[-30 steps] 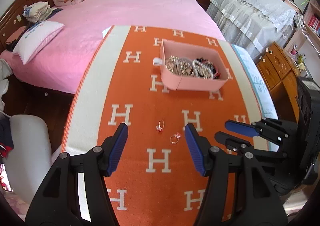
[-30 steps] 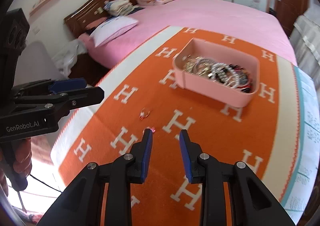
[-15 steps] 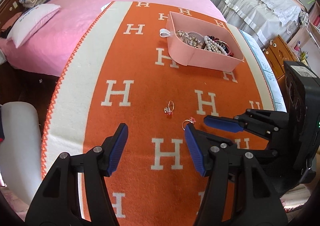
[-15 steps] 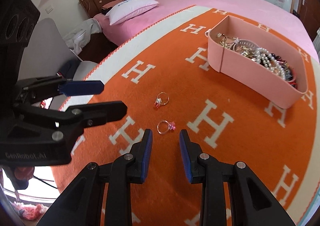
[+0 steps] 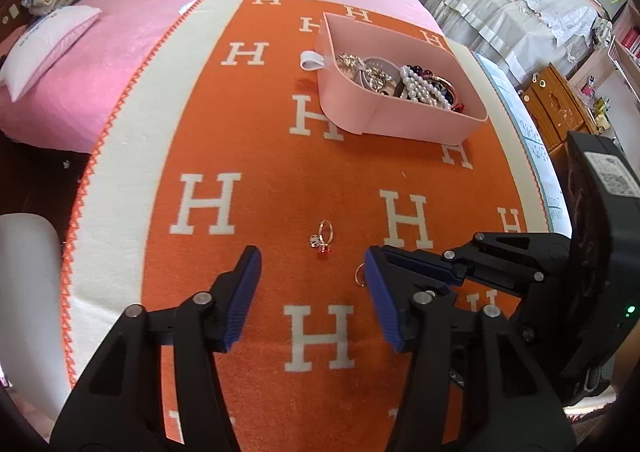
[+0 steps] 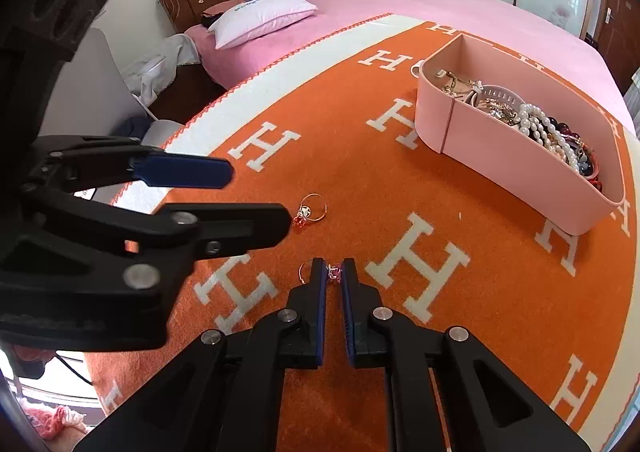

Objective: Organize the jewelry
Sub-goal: 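Move both open tools to the two rings on the blanket, then grasp one ring with the left tool while the right tool grasps the pink-stone ring, then carry both rings into the pink box and open both tools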

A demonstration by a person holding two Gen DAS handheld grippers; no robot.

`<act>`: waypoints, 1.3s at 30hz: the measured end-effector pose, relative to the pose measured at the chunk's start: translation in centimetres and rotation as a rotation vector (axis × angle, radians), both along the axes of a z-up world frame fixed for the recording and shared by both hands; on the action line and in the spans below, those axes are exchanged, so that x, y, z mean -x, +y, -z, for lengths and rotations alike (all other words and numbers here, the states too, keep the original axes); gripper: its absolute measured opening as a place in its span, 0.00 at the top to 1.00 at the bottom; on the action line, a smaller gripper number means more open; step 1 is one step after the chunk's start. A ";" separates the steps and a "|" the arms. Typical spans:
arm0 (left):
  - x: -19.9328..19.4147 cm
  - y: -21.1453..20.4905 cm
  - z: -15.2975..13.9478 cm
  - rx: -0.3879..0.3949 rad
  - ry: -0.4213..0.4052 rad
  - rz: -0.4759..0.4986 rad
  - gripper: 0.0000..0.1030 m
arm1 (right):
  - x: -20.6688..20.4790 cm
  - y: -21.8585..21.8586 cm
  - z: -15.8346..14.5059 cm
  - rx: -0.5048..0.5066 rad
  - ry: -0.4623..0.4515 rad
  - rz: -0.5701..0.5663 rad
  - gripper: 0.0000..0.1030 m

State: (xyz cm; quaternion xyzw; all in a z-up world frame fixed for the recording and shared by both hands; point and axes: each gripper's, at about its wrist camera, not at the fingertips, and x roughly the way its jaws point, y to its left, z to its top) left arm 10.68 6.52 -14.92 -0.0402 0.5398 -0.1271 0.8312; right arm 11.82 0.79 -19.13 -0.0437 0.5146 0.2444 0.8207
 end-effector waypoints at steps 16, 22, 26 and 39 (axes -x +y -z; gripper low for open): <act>-2.3 -1.8 2.9 0.034 0.069 -0.013 0.92 | 1.1 -3.9 -1.3 -0.087 0.028 0.111 0.94; -2.4 -2.2 3.0 0.023 0.052 -0.020 0.95 | 1.7 -5.2 -2.3 -0.118 0.028 0.146 0.94; -2.1 -2.6 2.7 0.019 0.041 -0.017 0.95 | 2.1 -5.8 -3.0 -0.129 0.022 0.156 0.94; -1.1 -5.6 -7.0 0.078 -0.076 0.067 0.95 | 3.4 -9.0 -10.0 -0.161 -0.046 0.222 0.94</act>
